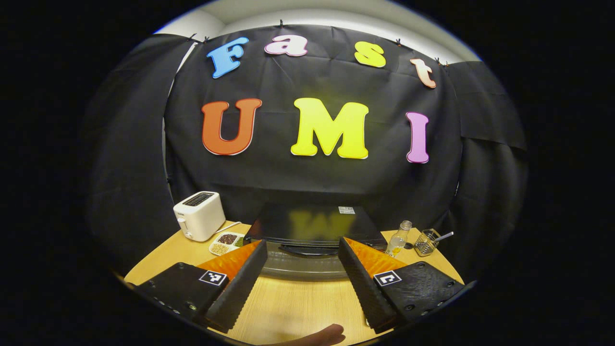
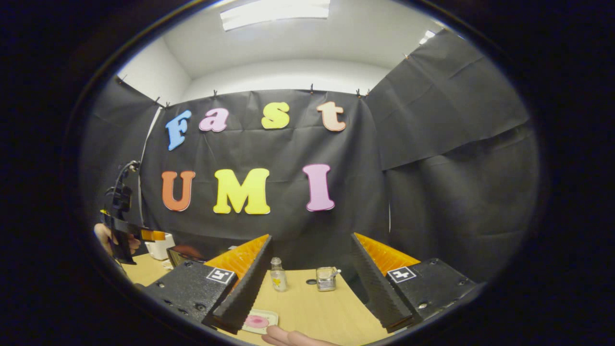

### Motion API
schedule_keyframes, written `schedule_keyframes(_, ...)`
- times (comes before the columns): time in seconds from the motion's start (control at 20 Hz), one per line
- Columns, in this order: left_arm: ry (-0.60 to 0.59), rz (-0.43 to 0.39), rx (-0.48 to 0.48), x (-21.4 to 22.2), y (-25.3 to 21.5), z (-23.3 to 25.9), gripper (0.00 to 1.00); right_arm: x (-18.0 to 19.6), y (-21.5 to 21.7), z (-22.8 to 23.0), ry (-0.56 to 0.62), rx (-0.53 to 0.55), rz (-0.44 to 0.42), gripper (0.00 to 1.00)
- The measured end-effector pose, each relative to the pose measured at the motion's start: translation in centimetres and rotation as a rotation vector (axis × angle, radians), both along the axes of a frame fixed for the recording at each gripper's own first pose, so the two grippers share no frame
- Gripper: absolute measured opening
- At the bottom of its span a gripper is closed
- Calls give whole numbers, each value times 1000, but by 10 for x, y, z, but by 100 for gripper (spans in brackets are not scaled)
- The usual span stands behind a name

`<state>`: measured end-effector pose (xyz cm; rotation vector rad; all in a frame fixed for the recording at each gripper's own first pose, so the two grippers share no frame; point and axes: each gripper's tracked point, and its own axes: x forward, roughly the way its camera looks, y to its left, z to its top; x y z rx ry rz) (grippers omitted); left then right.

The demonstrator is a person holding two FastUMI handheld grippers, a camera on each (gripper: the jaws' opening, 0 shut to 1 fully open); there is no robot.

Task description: Open the electric oven with the left hand, put the food in, and close the electric oven.

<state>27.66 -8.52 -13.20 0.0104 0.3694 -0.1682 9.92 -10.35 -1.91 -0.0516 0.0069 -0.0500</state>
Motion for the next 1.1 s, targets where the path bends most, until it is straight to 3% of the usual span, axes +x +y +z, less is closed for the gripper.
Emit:
schedule_keyframes(0.05,10,-11,7,13,-6,-9,95,0,-3,-1,1,-1,-5,96)
schedule_keyframes(0.15,48,-32,22,35,-19,-28,95,1,-9,-2,2,-5,-16,100)
schedule_keyframes(0.2,73,-42,33,44,-24,-39,95,1,-11,-3,3,-7,-18,96)
schedule_keyframes(0.3,116,-43,57,58,-31,-59,96,-1,-16,-4,7,-10,-23,100)
schedule_keyframes(0.55,178,-34,101,82,-36,-93,96,-10,-23,-2,12,-27,-31,100)
schedule_keyframes(0.6,198,-33,98,85,-37,-101,96,-13,-24,-1,12,-33,-28,96)
schedule_keyframes(0.9,206,-56,77,85,-42,-104,97,-31,-27,8,21,-9,-11,96)
schedule_keyframes(0.95,208,-61,84,83,-40,-105,97,-33,-29,9,23,-14,-21,100)
schedule_keyframes(1.1,187,-71,110,76,-36,-105,95,-41,-27,13,23,-22,-32,96)
